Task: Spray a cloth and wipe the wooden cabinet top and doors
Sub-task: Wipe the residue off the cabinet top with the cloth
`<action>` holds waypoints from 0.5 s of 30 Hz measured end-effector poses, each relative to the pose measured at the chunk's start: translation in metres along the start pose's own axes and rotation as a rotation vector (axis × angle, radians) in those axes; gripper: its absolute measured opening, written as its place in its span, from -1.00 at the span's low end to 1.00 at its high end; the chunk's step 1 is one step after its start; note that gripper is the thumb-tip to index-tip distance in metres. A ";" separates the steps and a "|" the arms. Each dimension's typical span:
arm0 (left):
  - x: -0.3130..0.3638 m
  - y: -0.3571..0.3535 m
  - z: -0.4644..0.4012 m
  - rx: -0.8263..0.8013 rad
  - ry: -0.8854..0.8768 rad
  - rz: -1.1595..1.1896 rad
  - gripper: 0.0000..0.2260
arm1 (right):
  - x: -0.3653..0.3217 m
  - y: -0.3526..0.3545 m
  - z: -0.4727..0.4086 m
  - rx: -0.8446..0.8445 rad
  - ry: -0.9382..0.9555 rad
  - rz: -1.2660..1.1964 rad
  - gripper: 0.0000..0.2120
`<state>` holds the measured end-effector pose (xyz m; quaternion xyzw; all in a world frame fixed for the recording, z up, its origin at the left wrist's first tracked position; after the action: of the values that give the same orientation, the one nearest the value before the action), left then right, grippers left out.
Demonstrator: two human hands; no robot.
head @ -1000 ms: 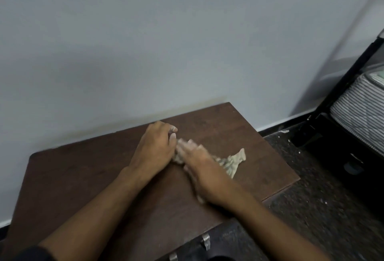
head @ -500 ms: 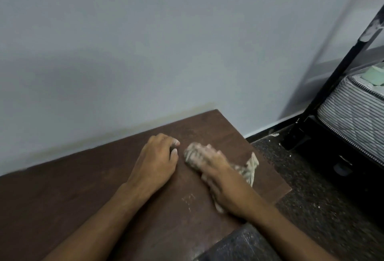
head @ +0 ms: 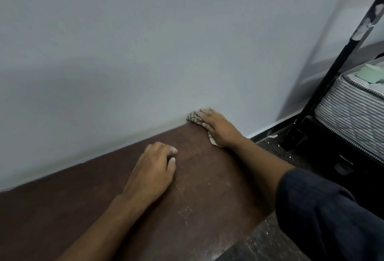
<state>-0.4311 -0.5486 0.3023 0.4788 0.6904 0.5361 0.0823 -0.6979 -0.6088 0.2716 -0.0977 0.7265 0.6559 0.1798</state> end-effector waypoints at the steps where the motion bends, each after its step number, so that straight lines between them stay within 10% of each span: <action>1: 0.002 0.000 0.001 -0.002 0.008 0.006 -0.82 | 0.002 0.000 -0.003 0.012 -0.015 -0.016 -0.53; 15: 0.040 -0.015 0.006 0.067 0.003 0.063 -0.80 | -0.060 -0.008 0.198 -0.023 0.062 -0.004 -0.49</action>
<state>-0.4570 -0.5141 0.3040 0.5018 0.6927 0.5159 0.0483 -0.6133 -0.4193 0.2731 -0.1215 0.7240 0.6605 0.1574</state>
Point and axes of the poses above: each hand's wrist, its own z-axis away from the middle knuckle, its own y-axis out of the back of the hand, x = y × z, the point moved 2 cm from there along -z, towards the middle knuckle, and after that the axes turned 13 degrees about -y, right-handed, at the moved point
